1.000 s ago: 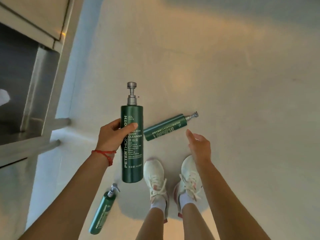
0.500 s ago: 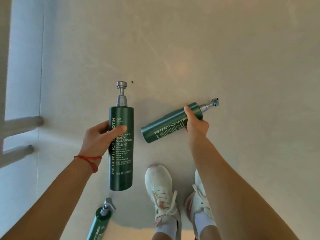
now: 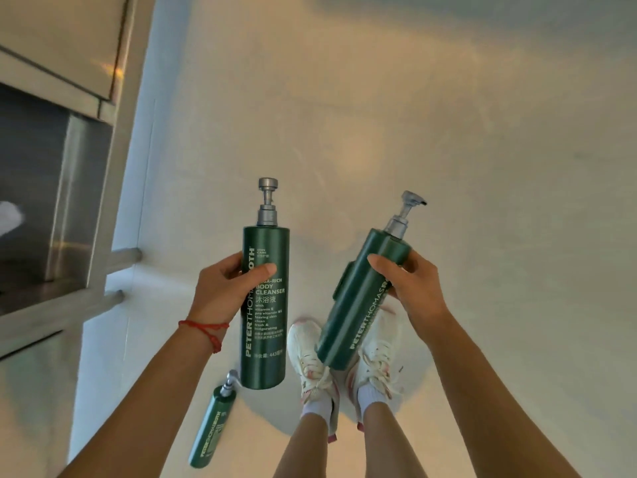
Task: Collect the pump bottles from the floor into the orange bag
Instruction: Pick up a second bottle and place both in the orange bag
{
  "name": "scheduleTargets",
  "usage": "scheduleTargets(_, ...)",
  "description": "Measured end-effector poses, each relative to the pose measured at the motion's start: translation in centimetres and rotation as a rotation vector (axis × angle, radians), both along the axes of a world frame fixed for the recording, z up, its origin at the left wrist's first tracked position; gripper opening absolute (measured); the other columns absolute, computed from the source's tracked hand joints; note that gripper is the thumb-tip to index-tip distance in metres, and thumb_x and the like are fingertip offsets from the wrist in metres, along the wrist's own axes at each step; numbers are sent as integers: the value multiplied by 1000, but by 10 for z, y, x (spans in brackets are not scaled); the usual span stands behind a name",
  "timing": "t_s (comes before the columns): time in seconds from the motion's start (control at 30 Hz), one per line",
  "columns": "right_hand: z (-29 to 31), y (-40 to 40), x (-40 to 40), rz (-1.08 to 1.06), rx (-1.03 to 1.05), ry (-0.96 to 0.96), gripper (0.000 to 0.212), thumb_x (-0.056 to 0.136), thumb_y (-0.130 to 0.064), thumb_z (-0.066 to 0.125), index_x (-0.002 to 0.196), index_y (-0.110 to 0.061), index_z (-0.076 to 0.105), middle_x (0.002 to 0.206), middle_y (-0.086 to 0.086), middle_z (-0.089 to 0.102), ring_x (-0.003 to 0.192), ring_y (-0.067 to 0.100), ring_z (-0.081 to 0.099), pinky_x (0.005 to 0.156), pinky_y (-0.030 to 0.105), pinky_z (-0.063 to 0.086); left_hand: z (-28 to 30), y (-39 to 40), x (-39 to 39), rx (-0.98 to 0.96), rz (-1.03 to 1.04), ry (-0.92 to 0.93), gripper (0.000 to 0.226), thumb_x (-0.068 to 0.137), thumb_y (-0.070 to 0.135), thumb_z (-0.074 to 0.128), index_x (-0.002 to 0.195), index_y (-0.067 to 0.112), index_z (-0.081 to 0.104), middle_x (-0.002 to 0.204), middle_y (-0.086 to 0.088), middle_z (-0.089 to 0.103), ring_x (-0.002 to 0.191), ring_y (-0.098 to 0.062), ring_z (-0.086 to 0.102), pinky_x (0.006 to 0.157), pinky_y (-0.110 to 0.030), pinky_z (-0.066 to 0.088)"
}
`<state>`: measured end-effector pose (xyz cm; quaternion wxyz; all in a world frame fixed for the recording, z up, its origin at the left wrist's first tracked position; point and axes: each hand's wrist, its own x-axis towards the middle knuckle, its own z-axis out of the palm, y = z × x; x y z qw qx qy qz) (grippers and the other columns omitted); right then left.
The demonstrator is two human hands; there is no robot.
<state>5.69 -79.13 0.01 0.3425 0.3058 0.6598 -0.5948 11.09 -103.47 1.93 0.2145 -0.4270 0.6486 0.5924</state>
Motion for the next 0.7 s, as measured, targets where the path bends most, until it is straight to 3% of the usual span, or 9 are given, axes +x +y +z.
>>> scheduleTargets(0.2,142,14,-32,140,-28,162,23,71,-23,74,92,-24,65,88,-2,69,73,7,67,57,15,51,128,19,-26,45,-11,93,21,71,13,72,77,33,72,72,12,74,67,-5,67,63,-24,49)
scheduleTargets(0.37,250,24,-45,151,-54,250,21,73,-21,73,91,-25,65,88,-2,70,80,10,67,63,19,53,229,38,-41,72,-16,182,19,71,11,71,81,27,70,72,11,74,69,-5,67,61,-21,50)
scheduleTargets(0.7,425,46,-59,116,-67,457,15,73,-21,73,82,-29,65,71,-14,70,66,-3,64,54,9,47,389,69,-53,74,27,363,19,70,10,72,80,26,70,70,12,73,67,-4,67,55,-15,51)
